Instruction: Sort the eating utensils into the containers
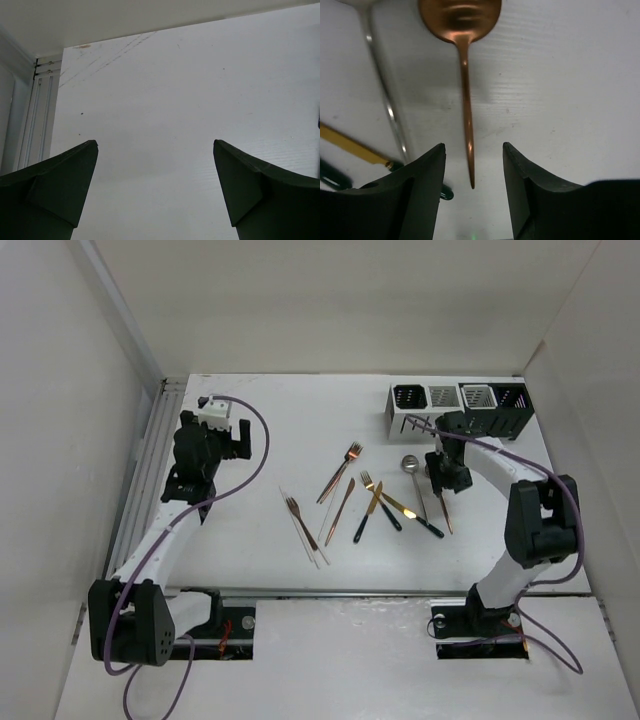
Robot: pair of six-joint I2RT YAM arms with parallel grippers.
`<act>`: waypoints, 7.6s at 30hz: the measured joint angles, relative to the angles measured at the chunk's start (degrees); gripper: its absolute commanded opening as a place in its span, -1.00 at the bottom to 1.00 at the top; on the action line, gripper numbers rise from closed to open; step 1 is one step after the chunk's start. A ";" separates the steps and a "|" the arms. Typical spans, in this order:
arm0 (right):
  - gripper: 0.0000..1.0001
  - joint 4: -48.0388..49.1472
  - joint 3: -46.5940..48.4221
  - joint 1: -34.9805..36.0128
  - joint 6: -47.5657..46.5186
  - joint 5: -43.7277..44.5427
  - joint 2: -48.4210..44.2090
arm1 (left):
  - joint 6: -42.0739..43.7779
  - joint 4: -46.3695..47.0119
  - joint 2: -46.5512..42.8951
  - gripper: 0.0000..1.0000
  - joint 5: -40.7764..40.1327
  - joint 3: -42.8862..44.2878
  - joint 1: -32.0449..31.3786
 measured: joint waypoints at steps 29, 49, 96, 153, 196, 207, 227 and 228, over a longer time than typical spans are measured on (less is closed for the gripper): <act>-1.00 -2.08 5.57 -1.64 -5.73 -3.50 11.08 | -1.92 0.44 -1.20 1.00 -3.10 -1.92 0.07; -1.00 29.24 19.43 -10.71 -10.80 -3.54 -9.55 | -1.36 -2.36 -0.17 0.98 -3.28 0.61 0.07; 1.00 52.30 19.10 -23.52 -8.70 -4.09 10.32 | 9.35 -9.31 13.73 1.00 0.00 14.10 -1.18; -1.00 8.76 7.89 12.04 -7.50 -4.17 3.50 | 3.63 -16.20 0.28 0.82 0.50 1.46 -3.41; 0.28 72.94 19.61 -23.85 -12.33 -4.61 23.04 | 1.09 -15.61 23.28 0.74 -7.82 17.29 -3.41; 0.99 66.69 10.60 -22.86 -13.92 -8.52 6.01 | 0.85 -14.16 18.01 0.74 -7.26 13.55 -3.41; 0.94 -4.11 4.13 9.66 -29.27 -9.99 -3.02 | -3.45 -17.53 5.79 0.74 -3.06 6.25 -5.55; 0.94 -4.83 3.19 9.70 -29.33 -10.01 -2.91 | -3.19 -17.14 5.53 0.74 -3.15 6.03 -5.88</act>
